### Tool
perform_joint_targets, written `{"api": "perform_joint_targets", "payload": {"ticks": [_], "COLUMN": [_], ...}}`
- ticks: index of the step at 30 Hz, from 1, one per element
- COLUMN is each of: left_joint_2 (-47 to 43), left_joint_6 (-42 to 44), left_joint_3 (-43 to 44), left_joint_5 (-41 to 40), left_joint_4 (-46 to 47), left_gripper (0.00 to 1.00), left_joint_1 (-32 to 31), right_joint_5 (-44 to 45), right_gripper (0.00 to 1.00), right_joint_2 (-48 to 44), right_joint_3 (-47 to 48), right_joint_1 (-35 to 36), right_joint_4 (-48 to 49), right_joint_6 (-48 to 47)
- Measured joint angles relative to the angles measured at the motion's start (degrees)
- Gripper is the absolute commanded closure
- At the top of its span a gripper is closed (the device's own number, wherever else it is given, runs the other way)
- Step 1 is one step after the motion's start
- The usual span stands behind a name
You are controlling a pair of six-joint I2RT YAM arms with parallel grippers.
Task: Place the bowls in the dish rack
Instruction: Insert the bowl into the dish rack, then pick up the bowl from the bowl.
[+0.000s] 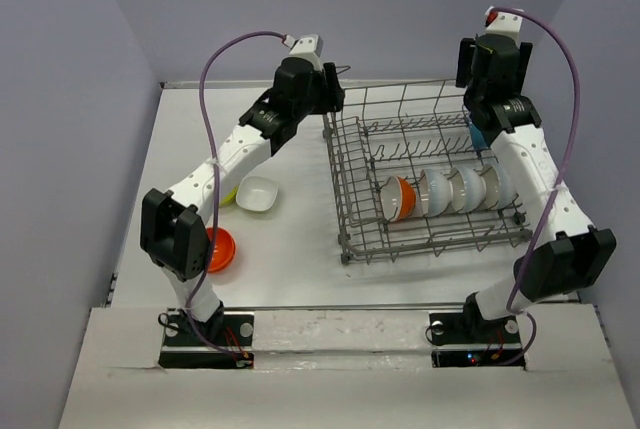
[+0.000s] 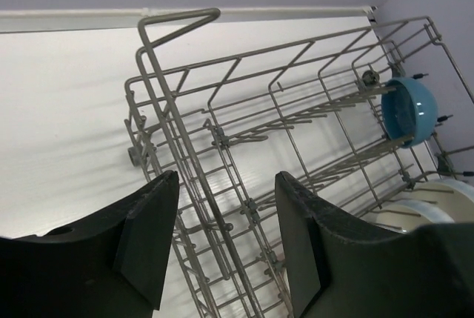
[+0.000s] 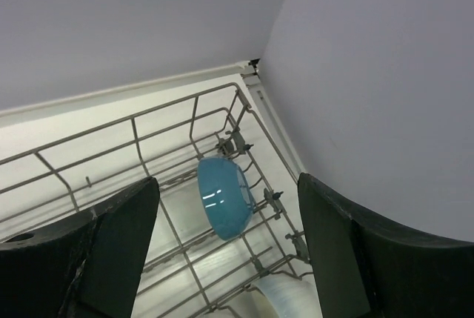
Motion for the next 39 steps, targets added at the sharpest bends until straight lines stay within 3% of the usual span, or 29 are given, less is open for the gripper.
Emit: {"api": "perform_joint_targets", "payload": {"ticks": [6,12,20,27,33,39], "left_joint_2": [-3.5,-14.4,-26.5,-37.0,-47.1,-49.2], "left_joint_6": [-0.3,-4.3,-10.0,-16.5,-22.4,-25.2], "left_joint_3": [-0.5,-10.7,-19.2,-27.0,-34.2,-39.5], "left_joint_5": [-7.4,-14.7,-22.1,-24.5,-24.7,-21.3], "left_joint_4": [-2.4,-3.1,-10.1,-22.1,-28.3,-31.3], "left_gripper": [0.35,0.35,0.36,0.34,0.35,0.37], "left_joint_1": [-0.1,-0.1,0.0,0.9,4.0,6.1], "right_joint_5": [-3.5,-10.4,-28.0,-36.5,-39.3,-41.9], "right_gripper": [0.19,0.2,0.24,0.23,0.23,0.22], "right_joint_2": [-3.0,-7.6,-17.5,-19.2,-22.5,-25.7], "right_joint_3": [2.6,4.3,-7.2,-17.3,-19.0,-19.5], "right_joint_1": [0.2,0.2,0.2,0.2,0.2,0.2], "right_joint_4": [-7.6,-13.8,-12.3,-11.3,-9.9,-8.1], "right_joint_6": [4.6,12.1,22.9,25.9,25.8,25.8]}}
